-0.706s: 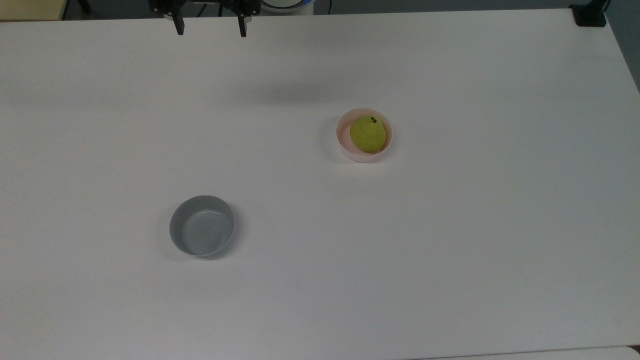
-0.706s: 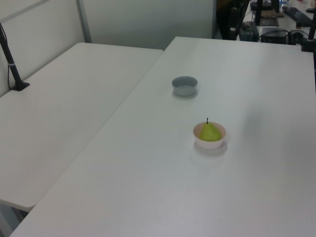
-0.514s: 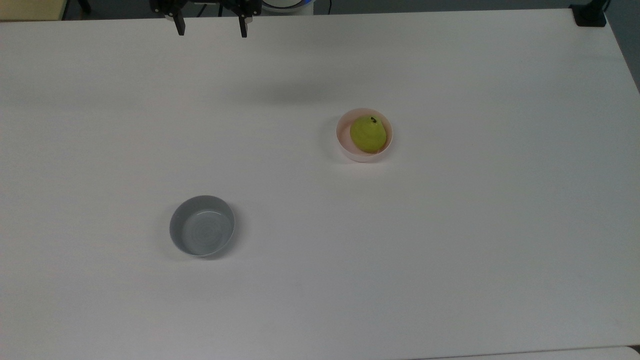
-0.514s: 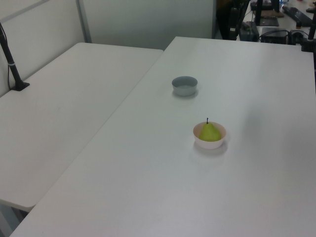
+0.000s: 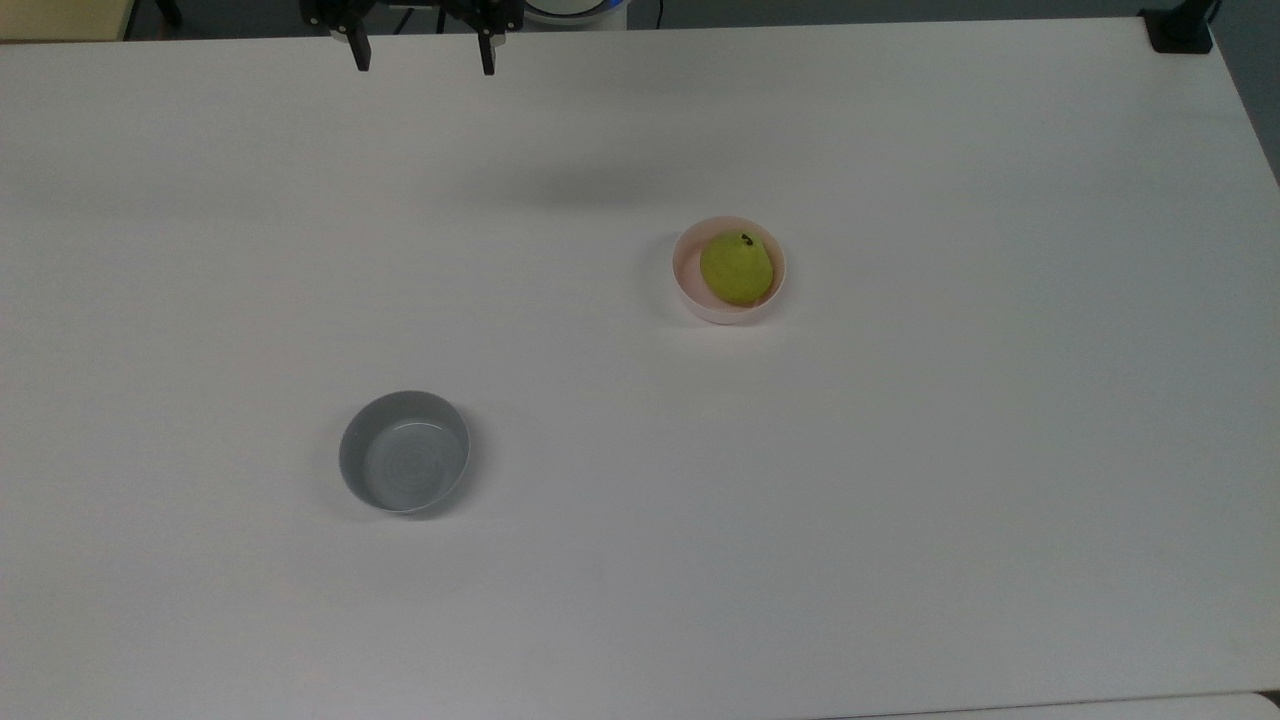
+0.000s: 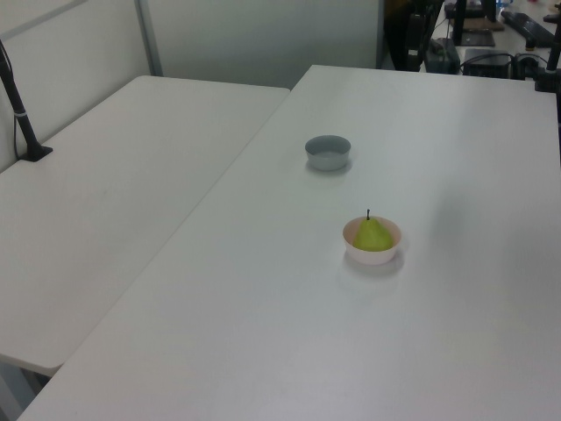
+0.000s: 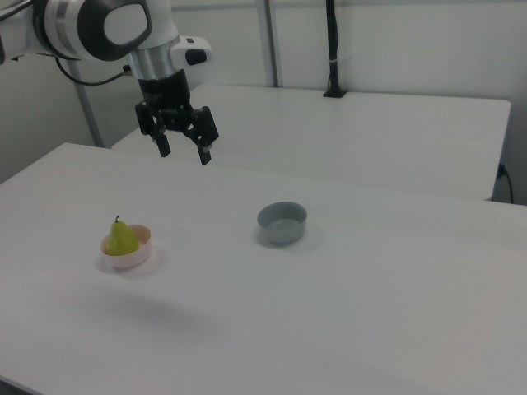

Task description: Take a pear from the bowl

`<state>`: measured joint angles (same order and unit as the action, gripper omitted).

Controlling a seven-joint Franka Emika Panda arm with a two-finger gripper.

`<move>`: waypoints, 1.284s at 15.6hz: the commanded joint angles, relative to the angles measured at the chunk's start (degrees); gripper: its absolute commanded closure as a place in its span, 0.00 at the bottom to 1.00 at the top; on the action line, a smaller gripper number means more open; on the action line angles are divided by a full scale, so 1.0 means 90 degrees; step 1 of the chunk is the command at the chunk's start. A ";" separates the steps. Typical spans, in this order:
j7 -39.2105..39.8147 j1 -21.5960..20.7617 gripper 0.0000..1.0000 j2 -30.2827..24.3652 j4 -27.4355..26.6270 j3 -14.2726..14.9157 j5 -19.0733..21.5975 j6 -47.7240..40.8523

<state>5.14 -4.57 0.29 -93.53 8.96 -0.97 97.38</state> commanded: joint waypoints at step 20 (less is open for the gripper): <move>0.0651 -0.0116 0.00 0.0396 -0.0077 -0.1786 0.0068 0.0049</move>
<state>16.48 -4.73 1.85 -93.91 -4.58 -0.92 97.37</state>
